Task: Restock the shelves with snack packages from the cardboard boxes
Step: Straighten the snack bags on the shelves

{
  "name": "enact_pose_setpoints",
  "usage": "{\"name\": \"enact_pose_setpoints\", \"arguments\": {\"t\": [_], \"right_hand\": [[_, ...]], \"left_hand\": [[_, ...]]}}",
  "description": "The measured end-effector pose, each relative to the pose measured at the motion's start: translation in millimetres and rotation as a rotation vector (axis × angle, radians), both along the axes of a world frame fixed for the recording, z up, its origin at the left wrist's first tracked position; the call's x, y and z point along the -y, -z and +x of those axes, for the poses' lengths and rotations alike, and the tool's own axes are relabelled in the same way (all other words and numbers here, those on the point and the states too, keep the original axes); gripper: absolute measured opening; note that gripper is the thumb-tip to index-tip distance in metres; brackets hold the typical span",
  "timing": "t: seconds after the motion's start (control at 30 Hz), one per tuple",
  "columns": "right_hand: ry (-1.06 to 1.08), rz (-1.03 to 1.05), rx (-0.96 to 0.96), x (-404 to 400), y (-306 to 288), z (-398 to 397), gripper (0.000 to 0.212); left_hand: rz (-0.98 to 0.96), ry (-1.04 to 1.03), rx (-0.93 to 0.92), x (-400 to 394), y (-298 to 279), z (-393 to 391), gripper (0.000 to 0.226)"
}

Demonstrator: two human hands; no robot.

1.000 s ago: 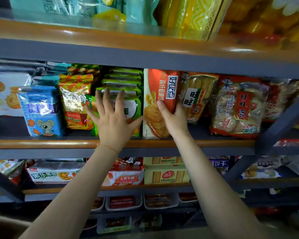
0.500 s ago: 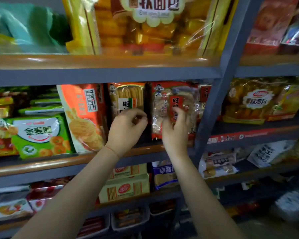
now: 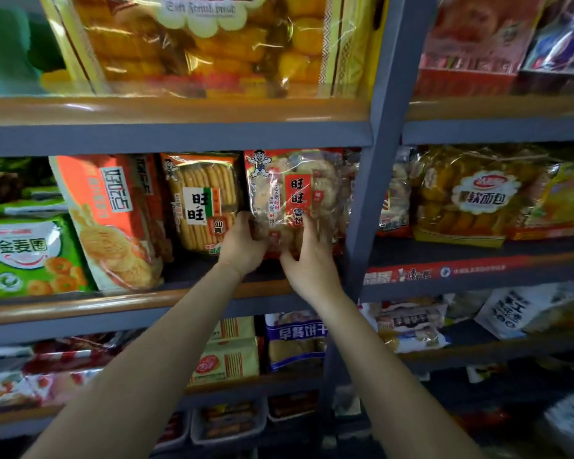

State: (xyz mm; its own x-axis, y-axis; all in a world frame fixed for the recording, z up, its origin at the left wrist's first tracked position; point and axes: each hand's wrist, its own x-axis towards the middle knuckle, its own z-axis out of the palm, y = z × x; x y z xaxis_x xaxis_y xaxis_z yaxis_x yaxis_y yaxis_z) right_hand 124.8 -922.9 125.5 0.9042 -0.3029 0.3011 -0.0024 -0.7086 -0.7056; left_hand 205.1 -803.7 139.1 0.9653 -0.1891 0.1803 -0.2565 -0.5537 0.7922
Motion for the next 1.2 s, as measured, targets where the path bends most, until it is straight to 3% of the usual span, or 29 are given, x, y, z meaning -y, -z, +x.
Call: {"name": "enact_pose_setpoints", "arguments": {"t": [0.1,0.2,0.27,0.43,0.6,0.77,1.0,1.1,1.2], "right_hand": [[0.022,-0.046,0.026,2.2,-2.8,11.5,0.083],[0.162,-0.185,0.044,1.6,-1.1,23.4,0.098],[0.276,-0.287,-0.006,0.1,-0.3,32.1,0.112],[0.29,-0.122,-0.074,0.0,3.5,59.6,0.146],[0.227,-0.039,0.085,10.1,-4.8,74.5,0.154],[0.214,0.009,0.104,9.8,-6.7,78.9,0.158],[0.229,-0.107,0.039,21.0,-14.1,88.9,0.157],[0.362,-0.248,-0.001,9.0,-15.4,87.2,0.145],[0.371,-0.474,0.144,-16.3,-3.3,78.0,0.119]], "left_hand": [[0.06,-0.039,0.062,0.6,-0.2,2.4,0.036],[0.366,-0.109,0.24,-2.4,-3.4,0.5,0.027],[0.545,-0.195,0.414,-8.8,-5.0,-3.3,0.04],[0.678,-0.39,0.715,-31.5,7.8,9.6,0.101],[0.633,-0.294,0.471,-42.3,15.7,25.4,0.135],[0.597,-0.242,0.441,-43.6,15.4,31.1,0.136],[0.601,-0.271,0.463,-43.2,14.0,33.5,0.126],[0.677,-0.299,0.469,-40.6,10.5,34.5,0.128],[0.732,-0.291,0.471,-39.0,6.1,31.9,0.122]]}}
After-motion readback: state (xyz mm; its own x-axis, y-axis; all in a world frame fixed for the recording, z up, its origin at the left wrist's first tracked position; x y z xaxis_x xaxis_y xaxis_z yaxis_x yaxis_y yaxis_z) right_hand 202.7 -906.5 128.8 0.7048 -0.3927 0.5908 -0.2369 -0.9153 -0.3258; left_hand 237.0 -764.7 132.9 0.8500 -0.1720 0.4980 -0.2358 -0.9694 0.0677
